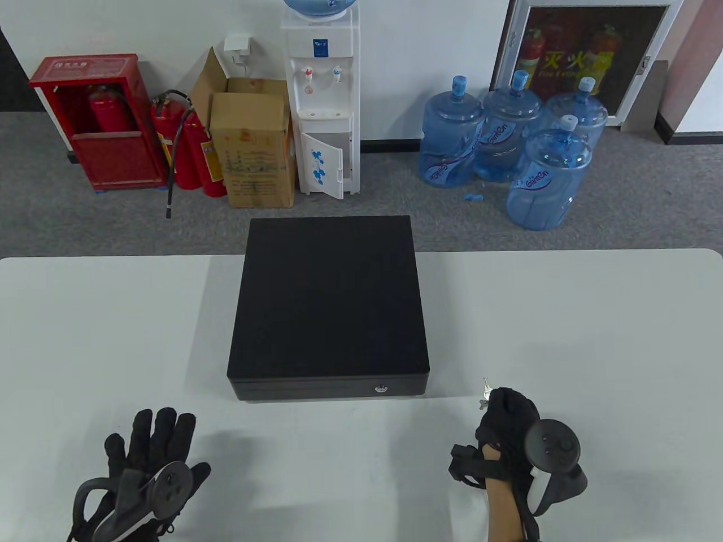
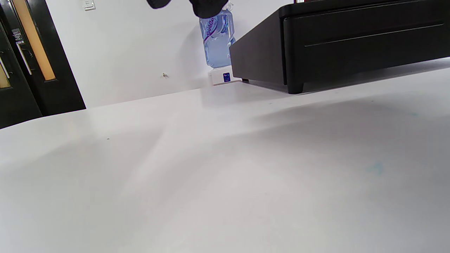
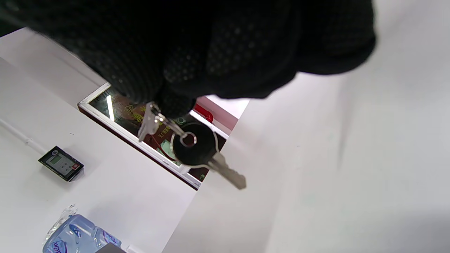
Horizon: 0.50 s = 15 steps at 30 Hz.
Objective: Close cash drawer
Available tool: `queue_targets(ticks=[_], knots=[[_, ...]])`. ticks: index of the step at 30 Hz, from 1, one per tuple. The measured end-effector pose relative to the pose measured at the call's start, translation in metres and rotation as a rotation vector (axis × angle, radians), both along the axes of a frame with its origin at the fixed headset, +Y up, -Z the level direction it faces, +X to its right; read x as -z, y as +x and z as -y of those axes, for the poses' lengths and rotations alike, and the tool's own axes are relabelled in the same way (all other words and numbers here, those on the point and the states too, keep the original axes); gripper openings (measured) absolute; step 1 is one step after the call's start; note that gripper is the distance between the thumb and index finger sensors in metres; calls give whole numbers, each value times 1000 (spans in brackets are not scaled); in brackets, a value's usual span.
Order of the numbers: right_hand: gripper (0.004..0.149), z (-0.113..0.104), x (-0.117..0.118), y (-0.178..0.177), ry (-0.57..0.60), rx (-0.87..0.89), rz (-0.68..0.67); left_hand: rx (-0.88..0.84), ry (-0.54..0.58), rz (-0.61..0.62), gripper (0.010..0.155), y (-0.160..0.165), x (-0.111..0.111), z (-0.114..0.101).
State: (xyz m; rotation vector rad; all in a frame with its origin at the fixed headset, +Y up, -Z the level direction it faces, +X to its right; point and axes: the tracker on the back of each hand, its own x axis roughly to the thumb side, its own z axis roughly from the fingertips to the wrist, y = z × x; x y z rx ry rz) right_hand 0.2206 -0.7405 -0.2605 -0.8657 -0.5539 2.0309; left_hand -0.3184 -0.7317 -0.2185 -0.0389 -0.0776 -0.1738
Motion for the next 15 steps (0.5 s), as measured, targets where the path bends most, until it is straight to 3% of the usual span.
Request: queue_targets(ticks=[8, 12, 15], knots=[[39, 3, -5, 10, -77, -55, 28, 10, 2, 6, 83, 2, 0, 0], [39, 1, -6, 7, -125, -206, 23, 5, 2, 1, 83, 0, 0, 0], [39, 5, -6, 5, -174, -177, 12, 4, -1, -5, 83, -1, 0, 0]])
